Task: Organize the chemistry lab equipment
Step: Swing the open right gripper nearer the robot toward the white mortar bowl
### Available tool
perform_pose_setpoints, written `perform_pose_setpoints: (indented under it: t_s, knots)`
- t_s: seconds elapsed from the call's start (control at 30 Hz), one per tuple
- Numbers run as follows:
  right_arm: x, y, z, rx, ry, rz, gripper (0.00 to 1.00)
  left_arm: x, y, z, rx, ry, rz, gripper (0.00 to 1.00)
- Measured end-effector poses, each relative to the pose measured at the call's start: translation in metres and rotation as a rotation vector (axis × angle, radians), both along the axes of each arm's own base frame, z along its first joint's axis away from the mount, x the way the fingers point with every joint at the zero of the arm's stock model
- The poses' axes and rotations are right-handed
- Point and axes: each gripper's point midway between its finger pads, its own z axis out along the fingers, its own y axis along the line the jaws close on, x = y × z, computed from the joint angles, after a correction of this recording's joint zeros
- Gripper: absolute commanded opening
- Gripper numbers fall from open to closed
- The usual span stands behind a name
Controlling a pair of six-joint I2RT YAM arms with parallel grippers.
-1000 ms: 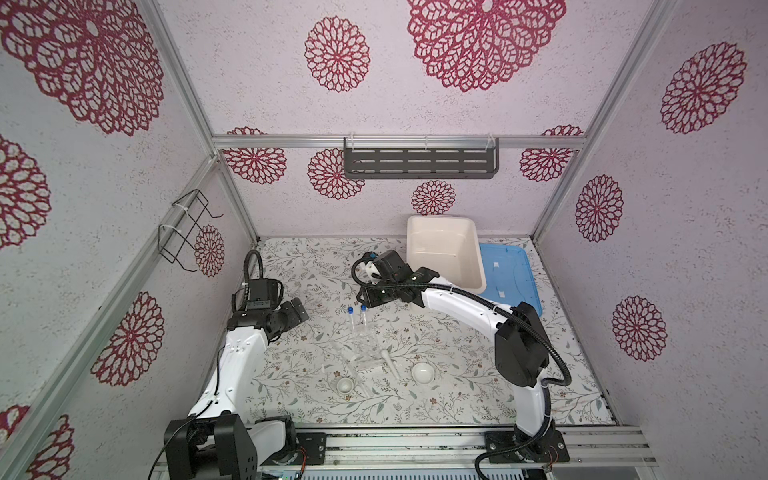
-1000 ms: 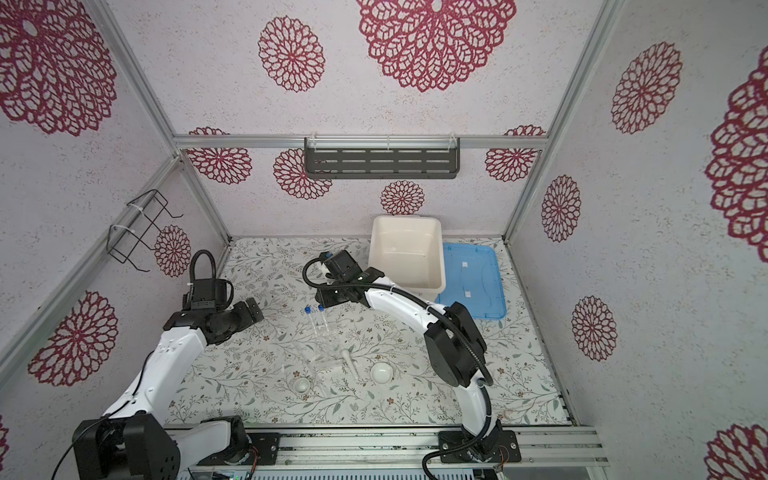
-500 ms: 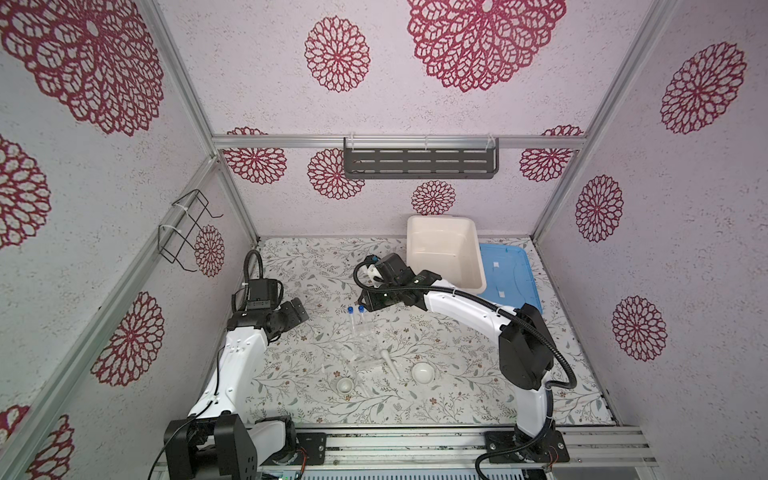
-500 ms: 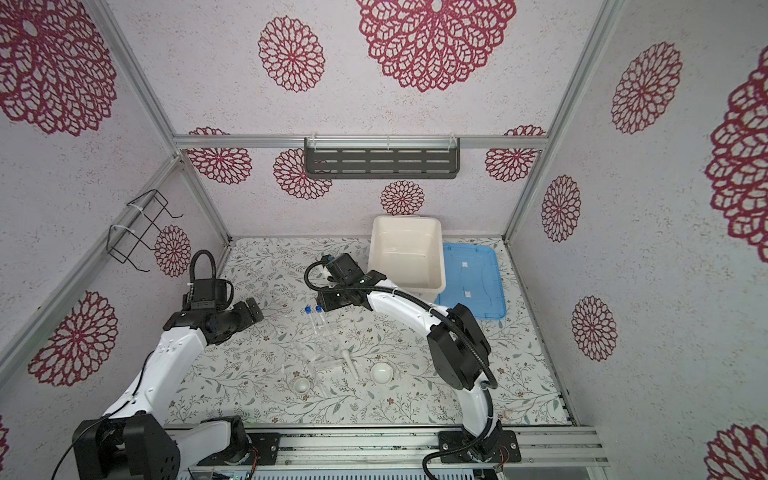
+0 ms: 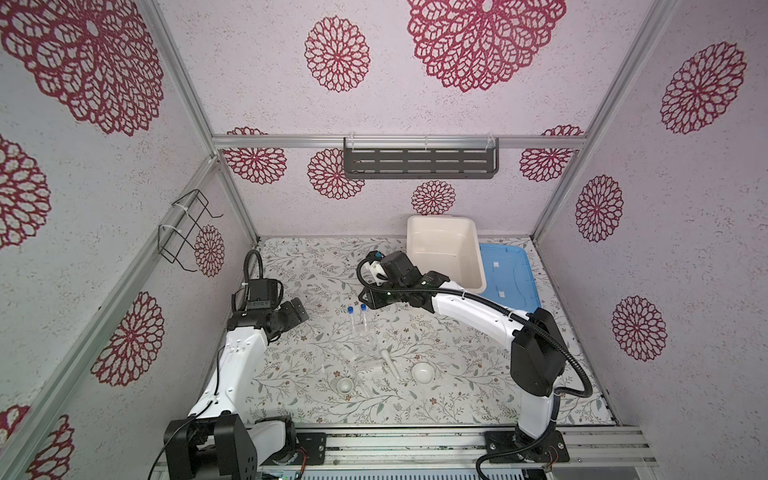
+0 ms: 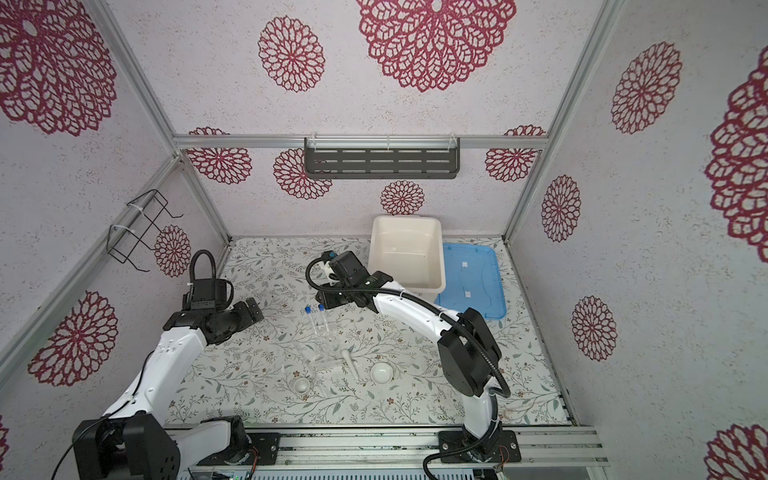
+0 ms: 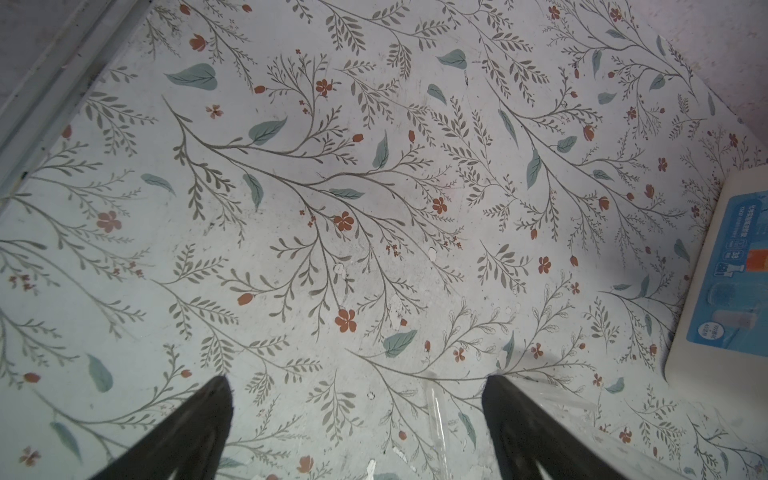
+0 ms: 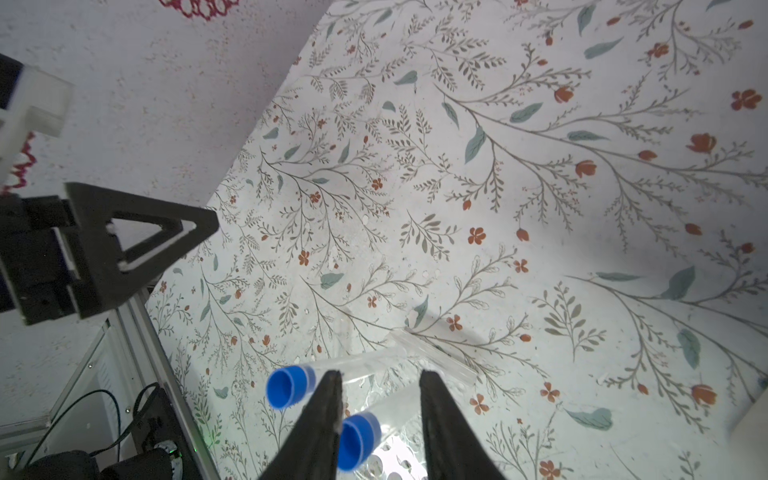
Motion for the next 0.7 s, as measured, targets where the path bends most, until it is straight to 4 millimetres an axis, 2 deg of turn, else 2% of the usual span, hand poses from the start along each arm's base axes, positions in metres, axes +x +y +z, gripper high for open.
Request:
perform_pose_setpoints:
  t_s: [0.13, 0.23, 0.4, 0.47, 0.57, 0.7]
  knots:
    - [0.0, -0.001, -0.003, 0.006, 0.002, -0.007, 0.32, 0.0, 0.0, 0.0, 0.0, 0.0, 0.0, 0.98]
    - [-0.002, -0.003, -0.002, 0.008, 0.002, -0.011, 0.39, 0.0, 0.0, 0.0, 0.0, 0.0, 0.0, 0.97]
    - [-0.006, -0.007, 0.003, 0.026, -0.006, -0.008, 0.45, 0.0, 0.0, 0.0, 0.0, 0.0, 0.0, 0.97]
    - [-0.008, -0.009, 0.013, 0.038, -0.024, -0.005, 0.46, 0.0, 0.0, 0.0, 0.0, 0.0, 0.0, 0.97]
    - [-0.011, -0.014, 0.039, 0.067, -0.077, -0.002, 0.47, 0.0, 0.0, 0.0, 0.0, 0.0, 0.0, 0.97]
    - [-0.021, -0.037, 0.077, 0.093, -0.179, -0.009, 0.47, 0.0, 0.0, 0.0, 0.0, 0.0, 0.001, 0.97]
